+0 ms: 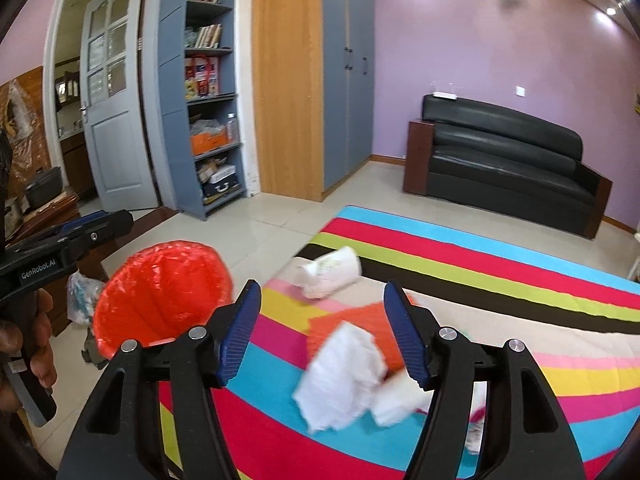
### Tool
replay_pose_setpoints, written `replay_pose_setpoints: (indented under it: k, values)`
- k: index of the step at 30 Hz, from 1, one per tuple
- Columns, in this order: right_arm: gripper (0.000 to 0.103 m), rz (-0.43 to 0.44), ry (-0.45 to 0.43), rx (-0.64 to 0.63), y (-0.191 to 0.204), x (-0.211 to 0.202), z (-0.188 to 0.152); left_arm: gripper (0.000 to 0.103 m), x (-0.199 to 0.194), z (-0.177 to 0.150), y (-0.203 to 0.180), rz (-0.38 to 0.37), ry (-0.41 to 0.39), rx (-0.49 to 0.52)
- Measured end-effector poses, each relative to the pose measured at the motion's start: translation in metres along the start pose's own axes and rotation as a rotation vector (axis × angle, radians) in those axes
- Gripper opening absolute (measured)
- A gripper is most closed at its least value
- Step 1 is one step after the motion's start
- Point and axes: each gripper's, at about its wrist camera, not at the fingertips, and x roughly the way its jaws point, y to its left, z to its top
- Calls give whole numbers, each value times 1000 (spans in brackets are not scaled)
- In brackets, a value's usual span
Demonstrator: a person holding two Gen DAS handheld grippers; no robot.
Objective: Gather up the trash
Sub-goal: 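Grasp the white plastic bag with the left tool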
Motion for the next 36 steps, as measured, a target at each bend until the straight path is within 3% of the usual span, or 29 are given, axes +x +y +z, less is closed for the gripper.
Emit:
replay_pose_setpoints:
  k: [7,15,29,36]
  values:
    - [65,-79,-17,35,-40,-13,-10,69,21,3,-37,-70,5,22]
    - [70,-144,2,39,-72,-13,-34,69,50,-26,-77,-136,73,90]
    - [70,-201,128,117,-120,12,-74,69,101,-87,-128,-224,212,187]
    - [70,-222,183,145,-132,22,-84,69,122,-104,-139,-263,283,167]
